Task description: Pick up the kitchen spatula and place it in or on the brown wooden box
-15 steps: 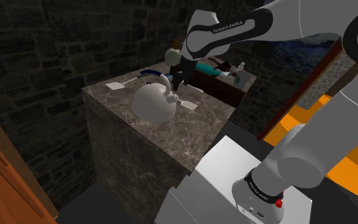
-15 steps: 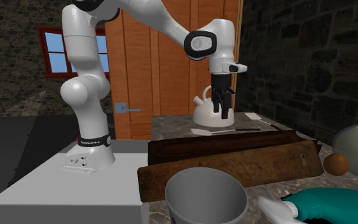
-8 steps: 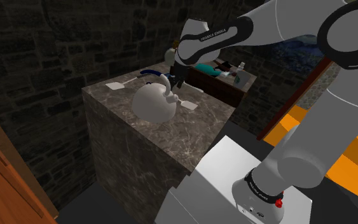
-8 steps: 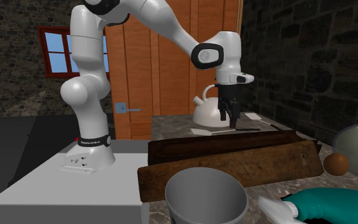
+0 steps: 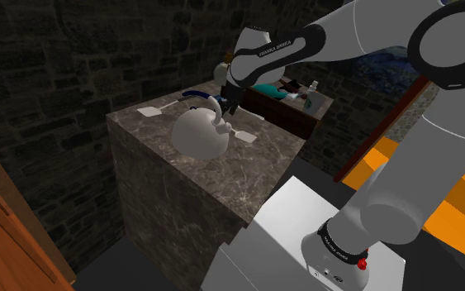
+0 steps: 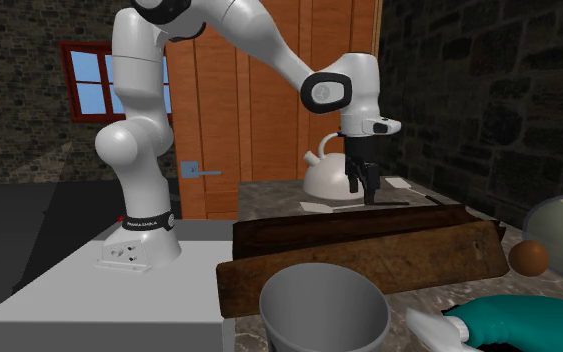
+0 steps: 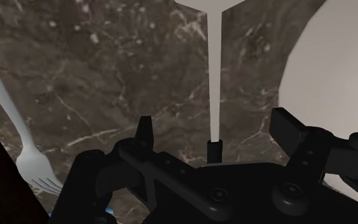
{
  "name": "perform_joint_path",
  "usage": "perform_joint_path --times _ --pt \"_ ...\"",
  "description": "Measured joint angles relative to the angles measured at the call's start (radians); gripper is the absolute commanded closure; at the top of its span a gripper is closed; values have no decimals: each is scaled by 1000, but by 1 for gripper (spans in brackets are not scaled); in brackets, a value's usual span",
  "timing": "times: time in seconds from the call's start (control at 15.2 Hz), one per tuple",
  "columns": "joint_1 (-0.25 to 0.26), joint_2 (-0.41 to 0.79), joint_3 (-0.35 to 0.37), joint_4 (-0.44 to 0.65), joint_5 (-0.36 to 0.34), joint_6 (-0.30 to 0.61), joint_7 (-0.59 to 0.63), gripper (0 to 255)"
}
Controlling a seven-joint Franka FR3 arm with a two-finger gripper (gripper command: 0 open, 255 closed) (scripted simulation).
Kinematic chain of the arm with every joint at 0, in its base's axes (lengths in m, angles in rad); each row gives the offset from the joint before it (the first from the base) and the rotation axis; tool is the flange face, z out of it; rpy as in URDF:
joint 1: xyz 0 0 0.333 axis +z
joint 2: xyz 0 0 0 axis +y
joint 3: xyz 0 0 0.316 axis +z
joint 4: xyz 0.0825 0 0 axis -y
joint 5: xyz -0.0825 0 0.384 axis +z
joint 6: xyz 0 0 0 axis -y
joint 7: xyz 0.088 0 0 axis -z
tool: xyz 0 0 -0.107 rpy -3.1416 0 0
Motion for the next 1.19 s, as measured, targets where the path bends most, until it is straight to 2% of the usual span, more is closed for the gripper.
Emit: perform_joint_path --times 0.07,0.13,0.79,1.19 --pt "0 1 0 2 1 -1 -2 0" --pt "0 4 -1 4 1 0 -2 255" --pt "4 21 4 3 1 -4 -2 255" --pt "5 -25 3 19 -6 -68 4 255"
